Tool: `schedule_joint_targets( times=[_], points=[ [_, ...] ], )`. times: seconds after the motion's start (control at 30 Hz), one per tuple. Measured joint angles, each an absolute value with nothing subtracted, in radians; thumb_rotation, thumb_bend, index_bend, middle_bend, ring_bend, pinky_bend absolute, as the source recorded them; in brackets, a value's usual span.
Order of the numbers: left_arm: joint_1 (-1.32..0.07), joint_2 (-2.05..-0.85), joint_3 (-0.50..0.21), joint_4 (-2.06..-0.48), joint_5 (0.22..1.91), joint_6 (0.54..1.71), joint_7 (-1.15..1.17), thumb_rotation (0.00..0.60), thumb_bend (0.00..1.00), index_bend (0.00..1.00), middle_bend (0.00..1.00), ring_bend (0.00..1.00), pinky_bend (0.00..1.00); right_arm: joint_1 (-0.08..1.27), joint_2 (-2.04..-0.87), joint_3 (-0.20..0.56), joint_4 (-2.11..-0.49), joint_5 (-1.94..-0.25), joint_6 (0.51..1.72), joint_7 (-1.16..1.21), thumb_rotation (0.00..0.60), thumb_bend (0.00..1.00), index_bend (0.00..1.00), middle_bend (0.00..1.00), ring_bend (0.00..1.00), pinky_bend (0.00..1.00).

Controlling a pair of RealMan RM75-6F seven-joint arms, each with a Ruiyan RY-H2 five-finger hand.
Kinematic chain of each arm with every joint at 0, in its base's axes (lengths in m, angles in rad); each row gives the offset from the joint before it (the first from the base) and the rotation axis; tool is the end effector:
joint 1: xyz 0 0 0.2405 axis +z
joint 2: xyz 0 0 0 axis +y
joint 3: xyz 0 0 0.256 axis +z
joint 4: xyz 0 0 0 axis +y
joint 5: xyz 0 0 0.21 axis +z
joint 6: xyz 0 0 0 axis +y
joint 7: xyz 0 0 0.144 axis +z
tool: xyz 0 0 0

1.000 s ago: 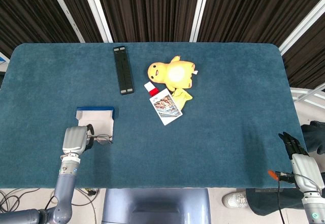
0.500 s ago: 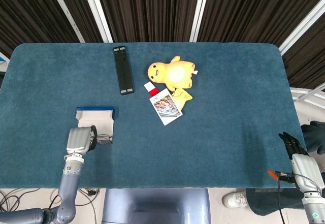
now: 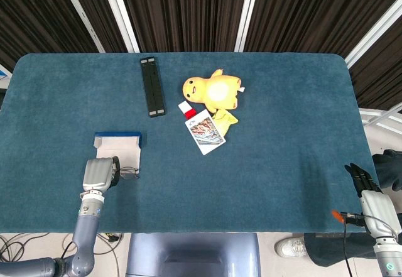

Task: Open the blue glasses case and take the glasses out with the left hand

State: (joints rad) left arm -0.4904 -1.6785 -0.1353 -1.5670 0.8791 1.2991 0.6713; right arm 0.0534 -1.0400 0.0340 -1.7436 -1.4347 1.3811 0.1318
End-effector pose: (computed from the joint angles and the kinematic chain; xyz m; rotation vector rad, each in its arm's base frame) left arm -0.2154 0.2729 -0.0269 -1.5064 -1.0715 -0.6397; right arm -0.3110 -0.1649 0.1589 1.3025 -1.1807 0.9149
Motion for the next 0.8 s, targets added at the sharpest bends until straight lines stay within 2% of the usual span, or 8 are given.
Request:
schedule_joint_targets(
  times=[0.2, 0.53, 0.8],
  points=[
    [-0.489, -1.684, -0.136, -1.558, 0.873, 1.292, 0.674, 0.6, 0.48, 0.6, 1.0, 0.95, 0.98, 0.053, -1.04, 0.034, -1.744, -1.435, 1.382, 0.131, 0.6, 0.13, 0.0, 0.0, 0.0, 0.2],
    [-0.491, -1.683, -0.146, -1.593, 0.897, 1.301, 0.665, 0.6, 0.5, 0.61, 1.0, 0.95, 0.99, 0.053, -1.04, 0.035, -1.745, -1.433, 1.381, 0.131, 0.6, 0.13, 0.0, 0.0, 0.0, 0.2],
    [-0.533, -1.688, -0.204, -1.665, 0.875, 1.288, 0.692, 0.6, 0.51, 0.62, 1.0, 0.95, 0.99, 0.054, -1.04, 0.035, -1.745, -1.433, 1.381, 0.132, 0.6, 0.13, 0.0, 0.0, 0.0, 0.2]
  ],
)
